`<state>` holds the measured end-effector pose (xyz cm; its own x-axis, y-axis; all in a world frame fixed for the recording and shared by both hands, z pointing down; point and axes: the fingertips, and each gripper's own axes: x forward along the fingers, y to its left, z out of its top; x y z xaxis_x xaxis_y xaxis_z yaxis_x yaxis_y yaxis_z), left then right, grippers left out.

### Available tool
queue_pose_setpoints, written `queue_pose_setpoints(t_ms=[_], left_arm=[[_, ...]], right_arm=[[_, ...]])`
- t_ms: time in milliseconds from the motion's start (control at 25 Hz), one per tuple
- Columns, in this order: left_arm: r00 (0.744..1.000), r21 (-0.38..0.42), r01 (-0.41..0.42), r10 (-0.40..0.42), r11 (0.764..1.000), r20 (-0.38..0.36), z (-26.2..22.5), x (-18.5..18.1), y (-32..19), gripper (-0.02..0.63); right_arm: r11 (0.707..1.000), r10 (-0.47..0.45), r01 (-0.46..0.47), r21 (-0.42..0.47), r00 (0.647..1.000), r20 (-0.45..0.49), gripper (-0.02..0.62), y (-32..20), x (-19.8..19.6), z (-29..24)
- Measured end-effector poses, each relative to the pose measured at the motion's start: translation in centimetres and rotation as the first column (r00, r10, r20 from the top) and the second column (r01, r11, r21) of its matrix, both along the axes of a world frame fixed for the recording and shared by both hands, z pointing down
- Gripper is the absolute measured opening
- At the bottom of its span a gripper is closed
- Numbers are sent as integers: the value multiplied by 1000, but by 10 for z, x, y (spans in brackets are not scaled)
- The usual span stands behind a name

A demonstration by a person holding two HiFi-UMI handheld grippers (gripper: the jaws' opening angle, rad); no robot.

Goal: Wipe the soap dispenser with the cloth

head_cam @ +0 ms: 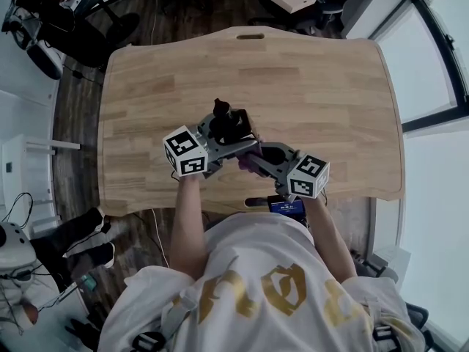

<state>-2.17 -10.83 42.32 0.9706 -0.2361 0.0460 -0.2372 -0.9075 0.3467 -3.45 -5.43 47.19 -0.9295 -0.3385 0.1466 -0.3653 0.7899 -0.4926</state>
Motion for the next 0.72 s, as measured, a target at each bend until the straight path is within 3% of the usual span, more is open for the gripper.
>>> queue_pose_setpoints(t_ms=[440,720], left_arm=[[1000,9,-12,12,1000,-10,-4,3,1,360],[999,24,1,-2,1000,48,5,-1,2,360]], right_arm=[[996,85,-85,20,996,16,51,-13,24,-7],[990,133,-135,33,990,52,51,-22,43,-20]])
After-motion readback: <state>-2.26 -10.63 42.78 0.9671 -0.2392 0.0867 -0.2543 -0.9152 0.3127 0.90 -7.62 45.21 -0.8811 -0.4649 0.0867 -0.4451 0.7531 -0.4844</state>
